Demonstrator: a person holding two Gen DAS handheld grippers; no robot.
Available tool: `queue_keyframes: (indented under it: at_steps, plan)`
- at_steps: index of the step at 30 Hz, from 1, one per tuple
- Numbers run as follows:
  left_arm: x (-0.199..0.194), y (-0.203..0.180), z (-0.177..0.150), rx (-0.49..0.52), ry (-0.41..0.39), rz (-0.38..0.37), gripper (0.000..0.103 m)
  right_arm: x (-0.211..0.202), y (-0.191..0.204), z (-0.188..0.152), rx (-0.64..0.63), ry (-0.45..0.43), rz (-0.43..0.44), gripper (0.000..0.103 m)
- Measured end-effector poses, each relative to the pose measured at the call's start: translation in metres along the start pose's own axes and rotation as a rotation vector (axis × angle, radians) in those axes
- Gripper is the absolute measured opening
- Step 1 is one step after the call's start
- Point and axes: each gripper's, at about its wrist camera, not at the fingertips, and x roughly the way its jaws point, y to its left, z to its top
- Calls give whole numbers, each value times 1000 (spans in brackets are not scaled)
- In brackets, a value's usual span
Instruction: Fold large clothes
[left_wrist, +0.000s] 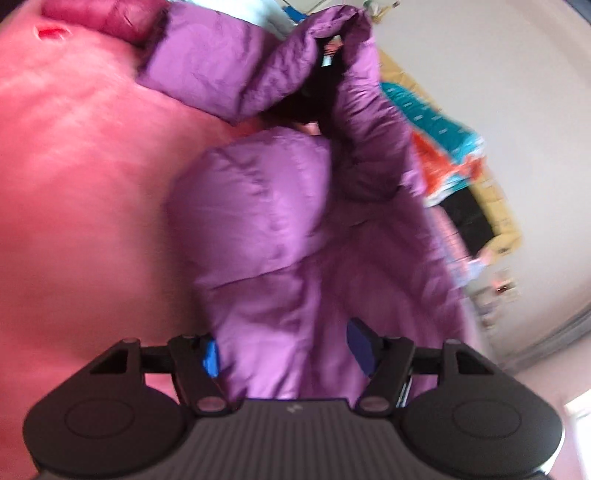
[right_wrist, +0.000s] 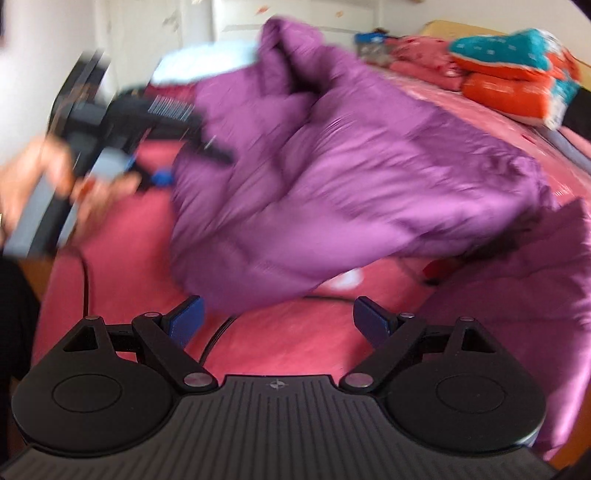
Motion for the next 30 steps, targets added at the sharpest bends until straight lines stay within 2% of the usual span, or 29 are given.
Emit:
queue_keyframes:
  at_steps: [3, 6, 9, 13, 17, 21, 23, 27, 30]
  plan:
    - [4, -6, 5, -11, -21, -113, 71, 18, 18, -5, -46, 25, -47, 103]
    - [7, -12, 12, -19, -38, -226, 72, 34, 21, -4, -12, 11, -80, 103]
    - [8, -20, 24, -13, -69, -335, 74, 40, 19, 6, 74, -56, -128, 103]
    - [5, -20, 48, -19, -148, -417, 76, 30, 0, 34, 241, -206, -238, 103]
    - [6, -7, 66, -65, -229, -379, 77, 7, -38, 66, 417, -345, -370, 103]
    - [11, 2, 78, -65, -270, -300, 77, 4, -73, 89, 500, -390, -481, 103]
    - [16, -5, 79, 9, -264, -240, 77, 9, -88, 99, 511, -383, -509, 103]
    - [21, -27, 76, 227, -257, -127, 79, 31, -102, 101, 547, -307, -529, 103]
    - [22, -32, 76, 373, -224, -124, 81, 41, -113, 98, 574, -255, -545, 103]
